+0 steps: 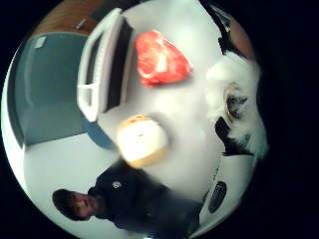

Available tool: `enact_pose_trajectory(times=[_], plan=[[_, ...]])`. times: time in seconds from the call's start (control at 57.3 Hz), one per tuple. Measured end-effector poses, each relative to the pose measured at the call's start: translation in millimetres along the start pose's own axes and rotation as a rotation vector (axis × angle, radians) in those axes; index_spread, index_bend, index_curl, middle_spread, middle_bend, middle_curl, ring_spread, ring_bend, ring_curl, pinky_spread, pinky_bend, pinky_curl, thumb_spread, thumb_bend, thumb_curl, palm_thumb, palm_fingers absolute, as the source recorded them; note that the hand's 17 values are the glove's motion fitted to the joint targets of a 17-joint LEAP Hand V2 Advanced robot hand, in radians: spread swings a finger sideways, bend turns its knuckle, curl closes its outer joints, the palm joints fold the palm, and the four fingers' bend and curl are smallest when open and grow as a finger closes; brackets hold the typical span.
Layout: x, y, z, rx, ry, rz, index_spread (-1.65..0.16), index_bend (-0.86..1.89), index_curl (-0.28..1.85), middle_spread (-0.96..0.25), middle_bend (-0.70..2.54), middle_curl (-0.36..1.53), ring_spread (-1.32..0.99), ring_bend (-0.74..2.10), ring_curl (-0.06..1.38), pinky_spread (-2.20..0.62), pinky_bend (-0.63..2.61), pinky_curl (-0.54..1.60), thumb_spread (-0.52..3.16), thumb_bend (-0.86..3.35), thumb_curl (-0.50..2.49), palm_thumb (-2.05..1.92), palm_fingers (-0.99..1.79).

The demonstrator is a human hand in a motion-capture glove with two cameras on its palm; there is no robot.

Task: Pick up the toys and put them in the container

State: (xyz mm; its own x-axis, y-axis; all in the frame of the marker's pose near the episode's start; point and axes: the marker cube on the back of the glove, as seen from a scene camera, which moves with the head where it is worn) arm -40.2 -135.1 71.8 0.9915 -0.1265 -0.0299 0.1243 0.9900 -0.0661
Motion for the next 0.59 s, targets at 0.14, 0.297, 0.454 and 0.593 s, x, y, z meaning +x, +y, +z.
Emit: enact_pose_trajectory(times=[0.14, 0.297, 0.454, 0.593], plan=[[-53.6, -4.4, -72.3, 0.161, -0.067, -0.11, -0.33, 0.41, 0.12, -0.24, 0.69, 0.47, -0.4, 1.39, 0.57, -0.38, 1.44, 0.46, 1.06, 0.34, 0.69, 0.8, 0.83], [-142.7, -34.2, -124.9, 0.323, -0.16, -0.209, -0.34, 0.53, 0.16, -0.27, 0.75, 0.56, -0.42, 1.43, 0.61, -0.39, 1.44, 0.49, 0.95, 0.35, 0.81, 0.79, 0.79], [-159.0, -117.2, -142.4, 0.352, -0.296, -0.15, -0.35, 0.63, 0.2, -0.29, 0.79, 0.65, -0.42, 1.47, 0.65, -0.39, 1.48, 0.52, 0.86, 0.36, 0.91, 0.76, 0.73], [-224.1, -145.0, -83.0, 0.337, -0.166, -0.22, -0.36, 0.67, 0.24, -0.31, 0.8, 0.74, -0.43, 1.51, 0.68, -0.39, 1.53, 0.56, 0.8, 0.37, 1.0, 0.73, 0.62]])
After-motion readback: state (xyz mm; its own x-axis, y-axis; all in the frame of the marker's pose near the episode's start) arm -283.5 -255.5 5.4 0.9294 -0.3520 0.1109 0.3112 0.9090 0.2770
